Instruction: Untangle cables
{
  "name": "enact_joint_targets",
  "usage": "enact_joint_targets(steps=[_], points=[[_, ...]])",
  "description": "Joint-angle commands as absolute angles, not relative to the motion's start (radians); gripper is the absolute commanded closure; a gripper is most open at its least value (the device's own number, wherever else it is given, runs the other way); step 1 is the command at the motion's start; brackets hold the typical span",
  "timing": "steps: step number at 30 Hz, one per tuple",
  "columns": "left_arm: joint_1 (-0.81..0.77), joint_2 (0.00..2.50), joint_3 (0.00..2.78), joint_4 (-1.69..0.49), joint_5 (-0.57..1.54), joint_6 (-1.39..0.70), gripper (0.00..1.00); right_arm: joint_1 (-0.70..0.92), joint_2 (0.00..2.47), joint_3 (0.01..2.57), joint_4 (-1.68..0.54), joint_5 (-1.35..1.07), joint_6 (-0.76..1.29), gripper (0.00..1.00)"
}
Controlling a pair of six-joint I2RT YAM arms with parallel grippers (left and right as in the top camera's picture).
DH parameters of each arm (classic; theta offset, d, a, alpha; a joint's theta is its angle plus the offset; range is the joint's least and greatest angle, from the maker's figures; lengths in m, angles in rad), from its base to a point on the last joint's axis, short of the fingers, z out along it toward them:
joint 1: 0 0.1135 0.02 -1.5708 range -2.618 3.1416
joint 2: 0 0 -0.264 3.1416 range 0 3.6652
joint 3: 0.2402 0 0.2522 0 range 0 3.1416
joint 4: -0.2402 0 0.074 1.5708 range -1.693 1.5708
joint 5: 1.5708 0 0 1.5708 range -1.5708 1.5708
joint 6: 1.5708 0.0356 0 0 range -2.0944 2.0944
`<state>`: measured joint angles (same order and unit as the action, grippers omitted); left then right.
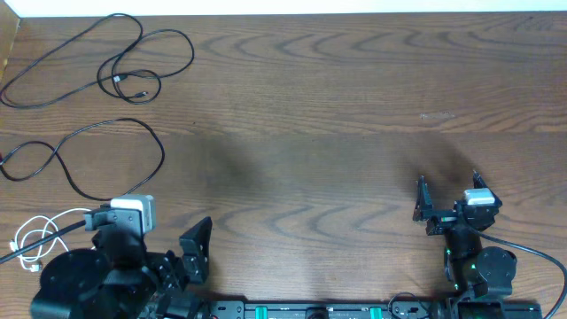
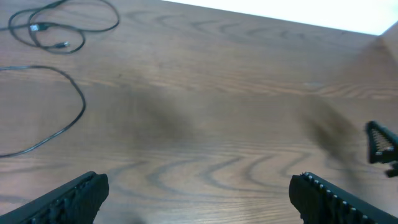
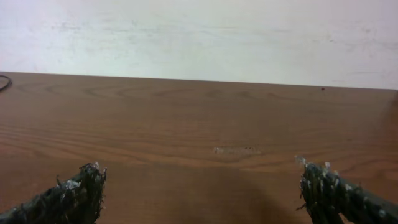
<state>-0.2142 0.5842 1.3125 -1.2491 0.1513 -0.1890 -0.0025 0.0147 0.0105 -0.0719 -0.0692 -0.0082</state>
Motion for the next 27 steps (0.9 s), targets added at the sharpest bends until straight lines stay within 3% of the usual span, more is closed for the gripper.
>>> enact_joint_targets(steps=[1, 9, 15, 27], points=[[-0.17, 0.564, 1.235, -1.225, 0.149, -0.157, 0.02, -0.014, 0.006, 0.006, -0.073, -0.055, 0.002, 0.01], [-0.114, 0.476, 0.979, -0.949, 0.408, 0.218, 0.02, -0.014, 0.006, 0.006, -0.073, -0.055, 0.002, 0.01], [-0.034, 0.393, 0.758, -0.827, 0.422, 0.182, 0.02, -0.013, 0.006, 0.006, -0.073, -0.055, 0.002, 0.01], [0.006, 0.331, 0.653, -0.715, 0.382, 0.144, 0.02, -0.013, 0.006, 0.006, -0.073, -0.055, 0.002, 0.01]])
